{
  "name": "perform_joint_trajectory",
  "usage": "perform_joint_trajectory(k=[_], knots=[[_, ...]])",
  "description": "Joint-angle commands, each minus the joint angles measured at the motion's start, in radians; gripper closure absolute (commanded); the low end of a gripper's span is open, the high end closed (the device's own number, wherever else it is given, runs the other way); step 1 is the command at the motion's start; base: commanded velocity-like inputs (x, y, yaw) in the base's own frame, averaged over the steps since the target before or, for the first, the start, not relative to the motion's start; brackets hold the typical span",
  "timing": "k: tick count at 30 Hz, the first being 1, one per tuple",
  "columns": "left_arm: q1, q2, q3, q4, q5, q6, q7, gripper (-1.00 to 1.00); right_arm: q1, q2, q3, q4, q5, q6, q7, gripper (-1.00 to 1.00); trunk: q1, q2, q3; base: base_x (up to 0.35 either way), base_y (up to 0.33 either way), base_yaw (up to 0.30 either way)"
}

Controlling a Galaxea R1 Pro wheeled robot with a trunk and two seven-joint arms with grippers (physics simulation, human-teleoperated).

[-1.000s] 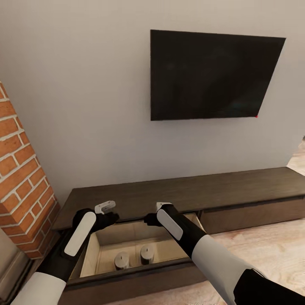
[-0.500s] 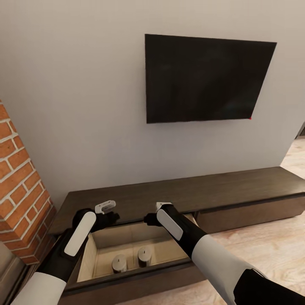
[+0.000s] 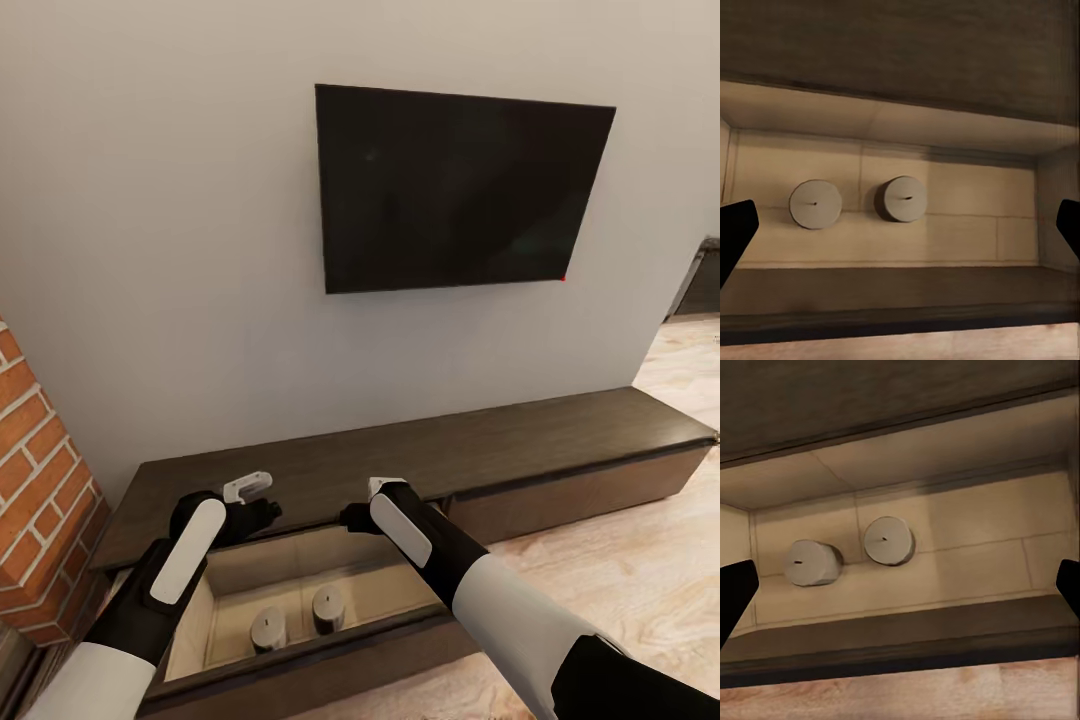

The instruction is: Place each of the two pumpkins and all three candles from the living room inside a cabinet in the living room (use any cabinet), then make sure every cabinet is closed, and position the cauldron so it is next to a table in the living room.

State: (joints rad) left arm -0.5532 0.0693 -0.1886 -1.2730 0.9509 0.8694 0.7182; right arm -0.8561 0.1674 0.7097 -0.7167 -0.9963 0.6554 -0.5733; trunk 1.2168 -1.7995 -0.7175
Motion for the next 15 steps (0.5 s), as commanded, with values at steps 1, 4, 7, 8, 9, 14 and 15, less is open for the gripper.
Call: perform_joint_trajectory(k=[1, 4, 7, 8, 9, 14, 15], knots=[[-0.001, 0.001, -0.002, -0.002, 0.009, 0.000, 0.010, -1.00, -0.001, 0.000, 0.004, 0.000, -0.010, 0.000, -0.010, -1.00, 0.000, -0.001, -0.001, 0.000, 0.000, -0.274], [-0.001, 0.000, -0.003, -0.002, 0.007, 0.000, 0.010, -1.00, -0.001, -0.001, 0.004, 0.000, -0.010, 0.000, -0.010, -1.00, 0.000, -0.001, -0.001, 0.000, 0.000, -0.277], [-0.001, 0.001, -0.002, -0.002, 0.007, 0.000, 0.010, -1.00, -0.001, -0.001, 0.004, 0.000, -0.010, 0.000, -0.010, -1.00, 0.000, -0.001, -0.001, 0.000, 0.000, -0.279], [-0.001, 0.001, -0.002, -0.002, 0.006, 0.000, 0.010, -1.00, -0.001, -0.001, 0.004, 0.000, -0.010, 0.000, -0.009, -1.00, 0.000, -0.001, -0.001, 0.000, 0.000, -0.279], [-0.001, 0.001, -0.002, -0.002, 0.006, 0.000, 0.010, -1.00, -0.001, -0.001, 0.004, 0.000, -0.010, 0.000, -0.009, -1.00, 0.000, -0.001, -0.001, 0.000, 0.000, -0.279], [-0.001, 0.000, -0.003, -0.002, 0.005, 0.000, 0.011, -1.00, -0.001, 0.000, 0.004, -0.001, -0.011, 0.000, -0.008, -1.00, 0.000, -0.001, -0.001, 0.000, 0.000, -0.279], [-0.001, 0.000, -0.003, -0.002, 0.005, 0.000, 0.011, -1.00, -0.001, 0.001, 0.004, -0.001, -0.011, 0.000, -0.008, -1.00, 0.000, -0.001, -0.001, 0.000, 0.000, -0.279]])
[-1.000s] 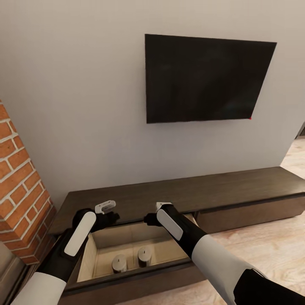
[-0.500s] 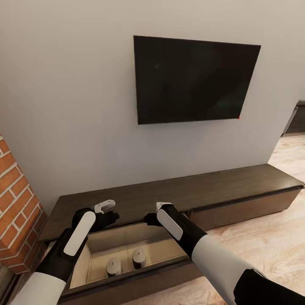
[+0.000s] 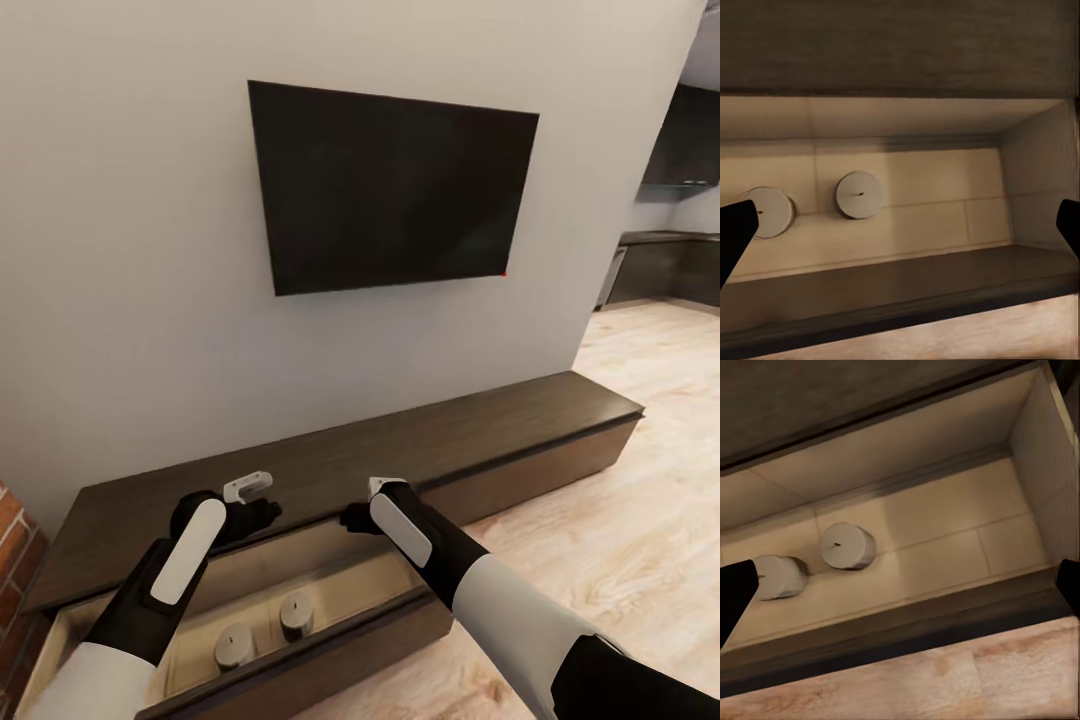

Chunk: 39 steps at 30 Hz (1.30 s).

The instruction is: Place each of the two pumpkins and all three candles from the living room inside a cabinet in the living room (use any cabinet), then make sure every cabinet is closed, and position the cauldron so it is next to a table in the living room.

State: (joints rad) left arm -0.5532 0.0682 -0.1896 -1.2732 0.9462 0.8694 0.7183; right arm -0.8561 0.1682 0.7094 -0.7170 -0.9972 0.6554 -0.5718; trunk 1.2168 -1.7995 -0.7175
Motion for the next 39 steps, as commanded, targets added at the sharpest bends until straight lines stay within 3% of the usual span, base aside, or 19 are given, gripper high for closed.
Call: perform_joint_trajectory(k=[1, 39], knots=[[-0.001, 0.001, -0.002, -0.002, 0.010, 0.000, 0.010, -1.00, -0.001, 0.000, 0.004, -0.001, -0.010, 0.000, -0.010, -1.00, 0.000, -0.001, -0.001, 0.000, 0.000, -0.279], [-0.001, 0.001, -0.004, -0.002, 0.008, 0.000, 0.010, -1.00, -0.001, -0.001, 0.002, -0.001, -0.009, 0.000, -0.006, -1.00, 0.000, -0.001, -0.001, 0.000, 0.000, -0.280]])
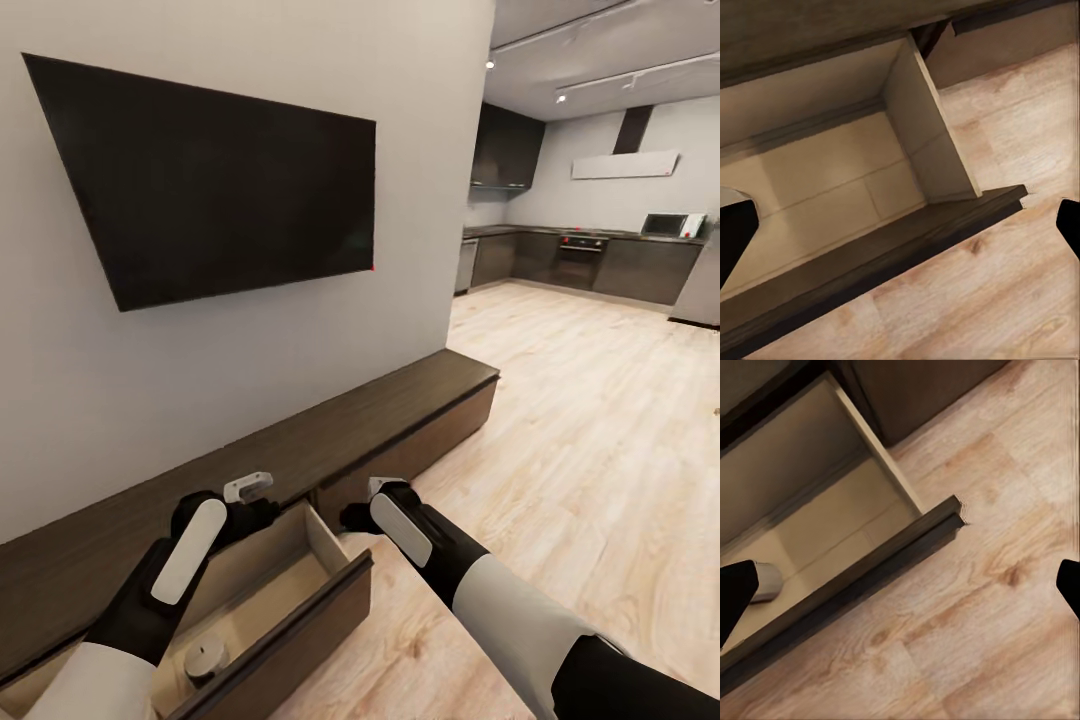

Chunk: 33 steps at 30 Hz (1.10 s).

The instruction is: Place each of the two pumpkins and all three candles from the living room inside a cabinet in the living room (use any cabinet), then make sure every cabinet is closed, and position the cauldron so it is next to a table in the living room.

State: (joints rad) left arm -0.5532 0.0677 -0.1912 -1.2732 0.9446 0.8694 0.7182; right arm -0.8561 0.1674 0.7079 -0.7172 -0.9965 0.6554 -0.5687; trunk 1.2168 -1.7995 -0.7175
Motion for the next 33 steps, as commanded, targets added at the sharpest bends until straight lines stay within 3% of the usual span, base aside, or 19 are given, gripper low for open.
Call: perform_joint_trajectory(k=[1, 33], knots=[[-0.001, 0.001, -0.002, -0.002, 0.010, 0.000, 0.010, -1.00, -0.001, 0.000, 0.004, -0.001, -0.010, 0.000, -0.010, -1.00, 0.000, -0.001, -0.001, 0.000, 0.000, -0.279], [-0.001, 0.000, -0.003, -0.002, 0.010, 0.000, 0.010, -1.00, -0.001, 0.000, 0.004, -0.001, -0.011, 0.000, -0.010, -1.00, 0.000, -0.001, -0.001, 0.000, 0.000, -0.280]])
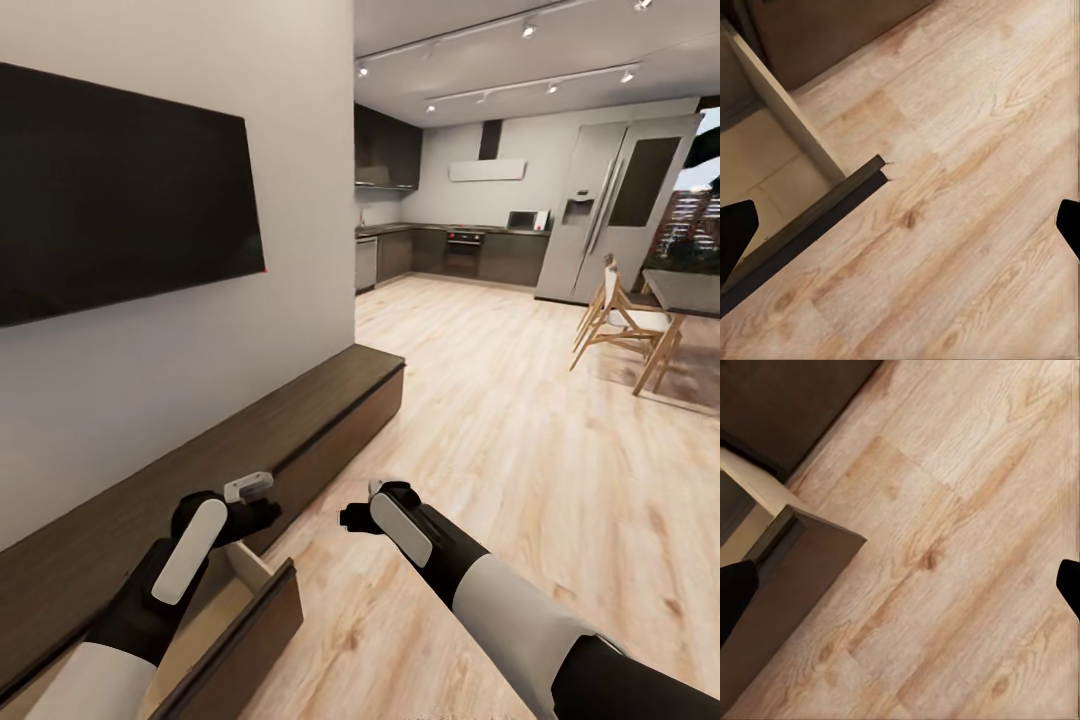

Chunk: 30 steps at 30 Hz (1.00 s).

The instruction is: Place each of the two pumpkins and all three candles from the living room inside a cabinet in the living room (use any cabinet), then make sure every cabinet is closed, and position the cauldron so it is next to a table in the living room.

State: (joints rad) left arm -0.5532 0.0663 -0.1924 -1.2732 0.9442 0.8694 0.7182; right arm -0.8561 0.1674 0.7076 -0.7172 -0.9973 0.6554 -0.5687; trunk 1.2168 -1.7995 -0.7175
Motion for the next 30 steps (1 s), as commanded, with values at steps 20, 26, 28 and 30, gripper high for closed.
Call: perform_joint_trajectory(k=[20, 26, 28, 30], knots=[[-0.001, 0.003, -0.001, -0.005, 0.010, 0.000, 0.010, -1.00, -0.001, -0.001, 0.002, 0.000, -0.010, 0.000, -0.010, -1.00, 0.000, -0.001, -0.001, 0.000, 0.000, -0.280], [-0.001, 0.003, -0.001, -0.006, 0.010, 0.000, 0.010, -1.00, -0.001, -0.001, 0.001, 0.000, -0.010, 0.000, -0.010, -1.00, 0.000, -0.001, -0.001, 0.000, 0.000, -0.280], [-0.001, 0.003, -0.002, -0.006, 0.010, 0.000, 0.010, -1.00, -0.001, -0.001, 0.001, 0.000, -0.010, 0.000, -0.009, -1.00, 0.000, -0.001, -0.001, 0.000, 0.000, -0.280], [-0.001, 0.003, -0.003, -0.006, 0.010, 0.000, 0.010, -1.00, -0.001, -0.001, 0.001, 0.000, -0.010, 0.000, -0.009, -1.00, 0.000, -0.001, -0.001, 0.000, 0.000, -0.280]])
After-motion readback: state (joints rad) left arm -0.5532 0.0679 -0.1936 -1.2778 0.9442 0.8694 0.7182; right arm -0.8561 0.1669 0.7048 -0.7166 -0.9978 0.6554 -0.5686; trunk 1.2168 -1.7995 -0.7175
